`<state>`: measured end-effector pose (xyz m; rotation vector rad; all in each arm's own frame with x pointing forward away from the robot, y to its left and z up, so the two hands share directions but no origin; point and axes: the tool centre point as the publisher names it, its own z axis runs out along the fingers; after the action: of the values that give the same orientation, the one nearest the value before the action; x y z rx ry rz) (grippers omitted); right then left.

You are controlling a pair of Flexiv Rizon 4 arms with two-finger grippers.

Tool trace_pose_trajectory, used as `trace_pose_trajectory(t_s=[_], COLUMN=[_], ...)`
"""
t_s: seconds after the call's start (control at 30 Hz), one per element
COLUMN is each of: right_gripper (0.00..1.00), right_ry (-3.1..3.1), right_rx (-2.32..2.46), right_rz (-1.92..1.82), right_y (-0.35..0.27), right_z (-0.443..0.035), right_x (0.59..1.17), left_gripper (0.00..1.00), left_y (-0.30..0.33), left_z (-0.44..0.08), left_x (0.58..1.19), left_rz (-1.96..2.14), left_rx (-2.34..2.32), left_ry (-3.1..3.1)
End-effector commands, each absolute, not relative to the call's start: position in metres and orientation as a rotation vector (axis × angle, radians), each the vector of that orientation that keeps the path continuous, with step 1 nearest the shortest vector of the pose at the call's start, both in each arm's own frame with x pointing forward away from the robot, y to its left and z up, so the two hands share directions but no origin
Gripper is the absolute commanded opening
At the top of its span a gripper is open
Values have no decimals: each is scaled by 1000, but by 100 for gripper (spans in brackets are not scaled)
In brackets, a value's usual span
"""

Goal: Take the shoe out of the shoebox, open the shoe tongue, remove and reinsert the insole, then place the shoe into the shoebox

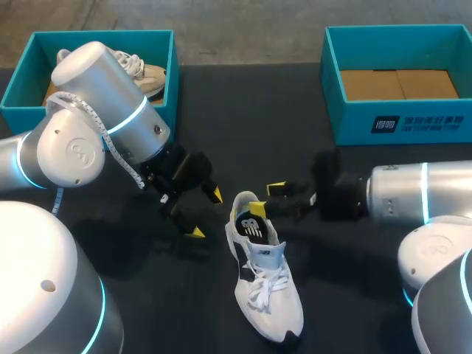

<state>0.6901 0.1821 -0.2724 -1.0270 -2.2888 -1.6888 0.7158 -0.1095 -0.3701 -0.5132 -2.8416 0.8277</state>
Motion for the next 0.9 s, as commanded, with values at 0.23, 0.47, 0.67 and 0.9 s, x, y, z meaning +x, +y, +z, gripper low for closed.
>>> trace_pose_trajectory(t_s=[0.23,0.47,0.67,0.9], right_gripper=[100,100,100,100], right_ry=[-2397,-2397,-2644,-2765], right_rx=[-1154,-1154,-1211,-1211], right_rz=[-1522,-1522,-1385,-1349], right_y=[176,176,197,204], right_z=[-258,-258,-267,-273], right_x=[684,684,682,683], left_gripper=[100,100,100,100], left_y=[-109,-109,-107,-97], left_z=[-370,-370,-363,-354], left_x=[716,716,714,714], left_rz=[826,826,805,755], left_rx=[-514,-514,-474,-438], left_ry=[-2842,-2842,-2851,-2871])
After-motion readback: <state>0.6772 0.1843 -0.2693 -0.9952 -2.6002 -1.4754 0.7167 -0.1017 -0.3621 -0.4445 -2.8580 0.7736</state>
